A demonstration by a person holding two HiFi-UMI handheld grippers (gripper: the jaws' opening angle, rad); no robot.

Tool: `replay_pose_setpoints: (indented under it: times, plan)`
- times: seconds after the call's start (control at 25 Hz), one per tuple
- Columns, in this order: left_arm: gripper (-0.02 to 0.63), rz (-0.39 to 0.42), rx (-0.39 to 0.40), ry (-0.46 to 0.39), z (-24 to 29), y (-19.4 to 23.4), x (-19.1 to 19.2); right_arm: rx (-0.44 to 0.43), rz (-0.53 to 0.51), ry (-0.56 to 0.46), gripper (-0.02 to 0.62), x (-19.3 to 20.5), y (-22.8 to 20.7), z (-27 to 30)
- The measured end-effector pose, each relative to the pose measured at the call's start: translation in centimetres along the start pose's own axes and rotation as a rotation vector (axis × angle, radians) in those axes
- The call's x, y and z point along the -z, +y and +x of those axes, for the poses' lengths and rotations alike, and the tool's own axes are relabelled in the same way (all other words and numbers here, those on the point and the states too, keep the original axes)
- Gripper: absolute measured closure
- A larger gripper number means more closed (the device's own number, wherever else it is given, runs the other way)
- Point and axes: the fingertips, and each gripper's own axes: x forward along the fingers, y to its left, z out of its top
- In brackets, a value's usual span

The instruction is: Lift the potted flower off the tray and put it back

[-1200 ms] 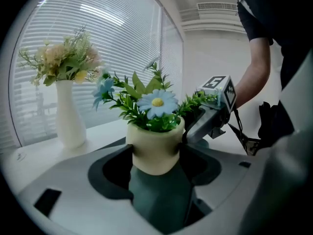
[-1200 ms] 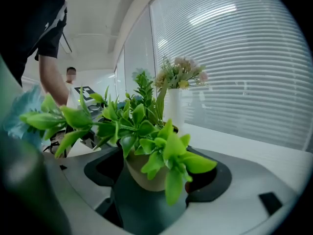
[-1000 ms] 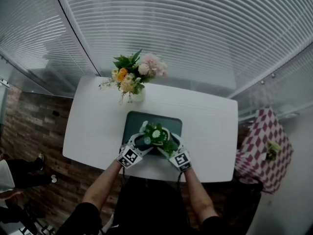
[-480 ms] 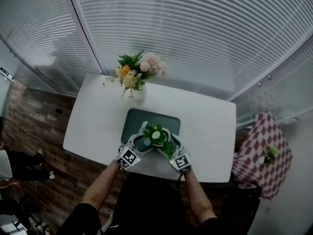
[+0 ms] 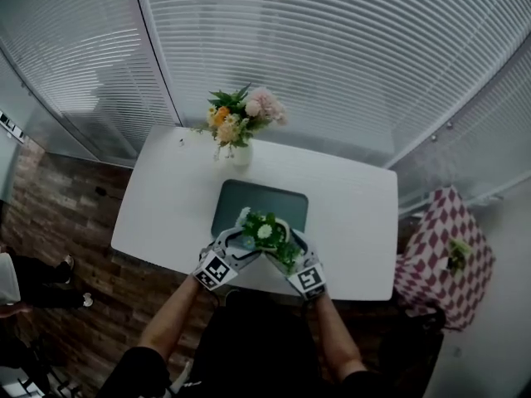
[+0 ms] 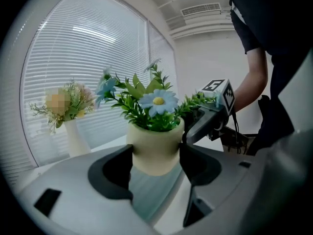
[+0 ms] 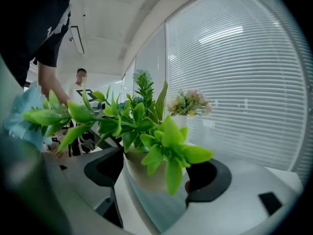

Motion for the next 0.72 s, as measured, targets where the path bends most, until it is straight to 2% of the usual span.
replay_pose_setpoints:
  times: [0.52,0.72]
  plan:
    - [0.324,0.054,0.061,-0.028,-5.5,-3.8,-0.7,0.092,0.006,-0.012,0.219,-2.1,6.2,-3.2]
    - [0.324,0.056,0.076,-0.032,-6.8,-5.0,-1.1,0.103,0.021,-0.002,0.219,-2.3,7.7,-4.3]
